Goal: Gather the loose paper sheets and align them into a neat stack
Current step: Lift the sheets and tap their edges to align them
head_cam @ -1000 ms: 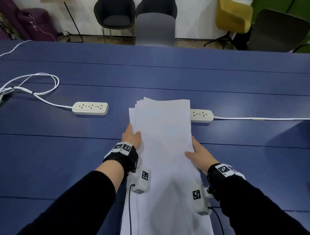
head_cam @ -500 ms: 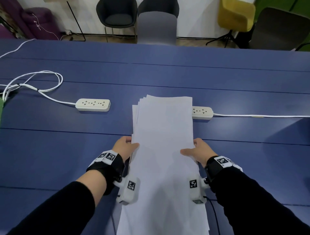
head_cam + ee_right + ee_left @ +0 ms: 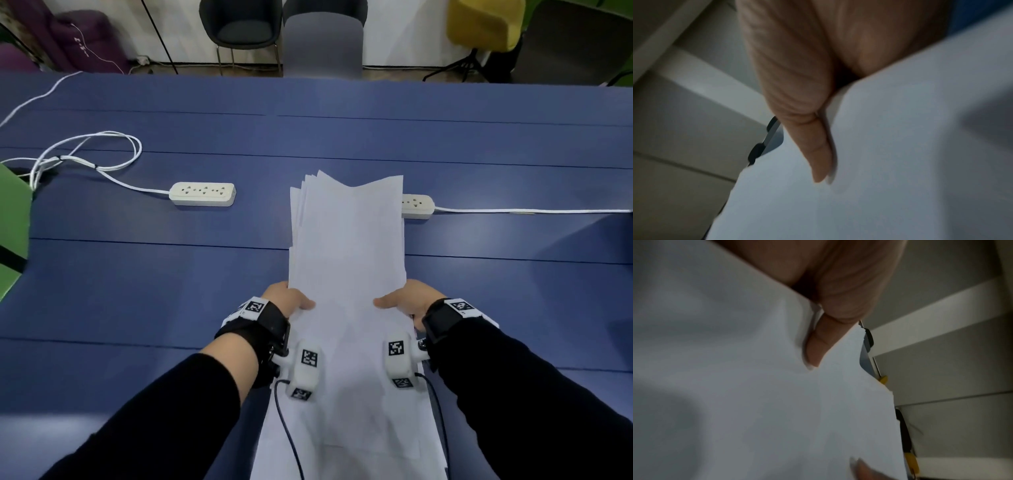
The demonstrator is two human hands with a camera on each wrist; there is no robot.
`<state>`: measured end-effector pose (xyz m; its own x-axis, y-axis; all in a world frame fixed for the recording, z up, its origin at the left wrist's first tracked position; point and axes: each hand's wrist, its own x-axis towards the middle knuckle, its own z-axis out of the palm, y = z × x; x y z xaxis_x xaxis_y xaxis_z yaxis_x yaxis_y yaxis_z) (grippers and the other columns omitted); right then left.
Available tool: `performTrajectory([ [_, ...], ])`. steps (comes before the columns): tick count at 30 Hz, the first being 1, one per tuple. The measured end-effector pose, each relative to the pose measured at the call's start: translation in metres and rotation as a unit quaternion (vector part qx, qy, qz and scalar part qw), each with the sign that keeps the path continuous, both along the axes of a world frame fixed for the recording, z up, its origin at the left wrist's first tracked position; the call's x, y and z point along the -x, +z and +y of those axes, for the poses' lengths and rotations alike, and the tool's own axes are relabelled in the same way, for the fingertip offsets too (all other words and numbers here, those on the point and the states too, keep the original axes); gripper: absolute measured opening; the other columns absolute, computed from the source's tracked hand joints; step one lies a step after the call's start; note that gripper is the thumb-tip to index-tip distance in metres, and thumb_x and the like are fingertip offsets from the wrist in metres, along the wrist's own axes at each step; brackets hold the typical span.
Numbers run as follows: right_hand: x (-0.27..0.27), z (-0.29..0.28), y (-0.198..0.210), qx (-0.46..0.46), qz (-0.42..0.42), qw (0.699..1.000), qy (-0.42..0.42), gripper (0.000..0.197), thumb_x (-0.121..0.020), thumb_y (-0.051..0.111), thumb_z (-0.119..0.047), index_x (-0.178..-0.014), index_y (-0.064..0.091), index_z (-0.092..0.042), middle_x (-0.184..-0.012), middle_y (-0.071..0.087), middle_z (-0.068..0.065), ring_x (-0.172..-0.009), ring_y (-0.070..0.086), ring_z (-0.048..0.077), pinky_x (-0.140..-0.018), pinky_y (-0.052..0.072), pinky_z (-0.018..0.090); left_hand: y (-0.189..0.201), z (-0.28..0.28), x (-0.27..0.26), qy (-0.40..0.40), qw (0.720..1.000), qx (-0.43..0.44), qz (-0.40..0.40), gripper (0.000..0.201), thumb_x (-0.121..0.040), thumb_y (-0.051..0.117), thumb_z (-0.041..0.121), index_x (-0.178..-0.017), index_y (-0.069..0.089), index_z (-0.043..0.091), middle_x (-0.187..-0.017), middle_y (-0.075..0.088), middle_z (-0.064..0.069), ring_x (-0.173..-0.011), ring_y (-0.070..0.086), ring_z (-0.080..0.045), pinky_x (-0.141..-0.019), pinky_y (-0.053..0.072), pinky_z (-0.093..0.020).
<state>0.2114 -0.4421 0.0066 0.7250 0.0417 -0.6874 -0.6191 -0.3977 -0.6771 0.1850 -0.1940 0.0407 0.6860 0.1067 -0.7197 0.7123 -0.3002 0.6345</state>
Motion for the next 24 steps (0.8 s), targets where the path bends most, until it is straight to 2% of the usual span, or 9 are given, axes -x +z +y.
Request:
performTrajectory([
  [3,0.008,0.009,0.024,0.02,-0.032,0.999,0.013,0.047,-0.063,0.079,-0.011,-0.108,0.069,-0.002,-0.106,0.074,0.014,-0.1,0.069,0.032,-0.099,0.05,0.048,0.009,-0.001,-0.002,-0.026,1.0,-0.008,-0.004,0.06,-0.063,0.079,0.014,-0.118,0.059,0.003,-0.119,0.066,-0.014,-0.11,0.064,-0.033,-0.098,0.05,-0.04],
  [5,0.011,0.012,0.033,0.028,-0.067,0.997,0.022,0.047,-0.059,0.076,-0.015,-0.104,0.071,-0.004,-0.104,0.074,0.013,-0.099,0.069,0.032,-0.097,0.051,0.049,0.011,-0.001,-0.004,-0.009,0.999,0.005,-0.037,0.067,-0.057,0.078,0.01,-0.12,0.057,0.002,-0.122,0.064,-0.021,-0.112,0.063,-0.036,-0.099,0.05,-0.048],
  [9,0.017,0.015,0.065,-0.025,-0.119,0.993,0.004,0.043,-0.059,0.071,-0.017,-0.101,0.072,-0.009,-0.104,0.074,0.01,-0.098,0.07,0.03,-0.097,0.051,0.048,0.046,-0.006,-0.004,0.006,0.996,0.025,-0.084,0.053,-0.078,0.066,-0.005,-0.128,0.05,-0.001,-0.128,0.059,-0.025,-0.118,0.059,-0.038,-0.101,0.048,-0.048],
  [12,0.02,0.022,0.113,-0.056,-0.194,0.979,-0.015,0.027,-0.081,0.063,0.001,-0.105,0.067,-0.009,-0.093,0.072,0.001,-0.081,0.068,0.016,-0.078,0.055,0.028,0.081,-0.009,-0.007,0.007,0.987,0.055,-0.152,0.052,-0.078,0.065,-0.005,-0.128,0.051,0.0,-0.127,0.06,-0.024,-0.117,0.06,-0.038,-0.099,0.048,-0.049],
  [14,0.018,0.023,0.146,-0.069,-0.26,0.963,-0.032,0.027,-0.085,0.059,0.006,-0.106,0.064,-0.011,-0.087,0.069,-0.005,-0.075,0.064,0.009,-0.069,0.052,0.02,0.109,-0.009,-0.01,-0.011,0.974,0.069,-0.215,0.05,-0.068,0.071,0.009,-0.116,0.061,0.012,-0.122,0.066,-0.016,-0.112,0.063,-0.034,-0.1,0.047,-0.052],
  [16,0.017,0.024,0.178,-0.069,-0.323,0.943,-0.044,0.025,-0.086,0.061,0.002,-0.108,0.066,-0.009,-0.097,0.071,0.002,-0.083,0.067,0.015,-0.074,0.053,0.021,0.139,-0.008,-0.011,-0.015,0.959,0.07,-0.274,0.031,-0.063,0.066,0.019,-0.092,0.068,0.026,-0.111,0.07,-0.008,-0.107,0.066,-0.031,-0.1,0.047,-0.052],
  [18,0.016,0.024,0.207,-0.078,-0.371,0.924,-0.052,0.026,-0.086,0.061,-0.001,-0.11,0.067,-0.008,-0.105,0.071,0.006,-0.093,0.068,0.02,-0.085,0.054,0.03,0.173,-0.011,-0.008,-0.026,0.942,0.066,-0.329,0.02,-0.068,0.063,0.02,-0.083,0.069,0.031,-0.105,0.072,-0.003,-0.105,0.067,-0.029,-0.099,0.048,-0.05],
  [21,0.016,0.022,0.245,-0.101,-0.441,0.889,-0.068,0.022,-0.086,0.062,-0.003,-0.099,0.067,-0.02,-0.102,0.071,0.003,-0.097,0.069,0.021,-0.089,0.054,0.035,0.214,-0.016,-0.001,-0.044,0.906,0.071,-0.414,0.024,-0.084,0.059,0.011,-0.089,0.066,0.032,-0.1,0.071,0.006,-0.103,0.066,-0.024,-0.099,0.049,-0.046],
  [24,0.018,0.016,0.263,-0.105,-0.486,0.864,-0.076,0.02,-0.087,0.063,-0.006,-0.096,0.066,-0.024,-0.099,0.071,-0.004,-0.097,0.068,0.016,-0.088,0.053,0.03,0.235,-0.016,0.002,-0.057,0.873,0.07,-0.479,0.028,-0.092,0.054,0.003,-0.102,0.062,0.027,-0.105,0.067,0.004,-0.103,0.064,-0.018,-0.095,0.049,-0.034],
])
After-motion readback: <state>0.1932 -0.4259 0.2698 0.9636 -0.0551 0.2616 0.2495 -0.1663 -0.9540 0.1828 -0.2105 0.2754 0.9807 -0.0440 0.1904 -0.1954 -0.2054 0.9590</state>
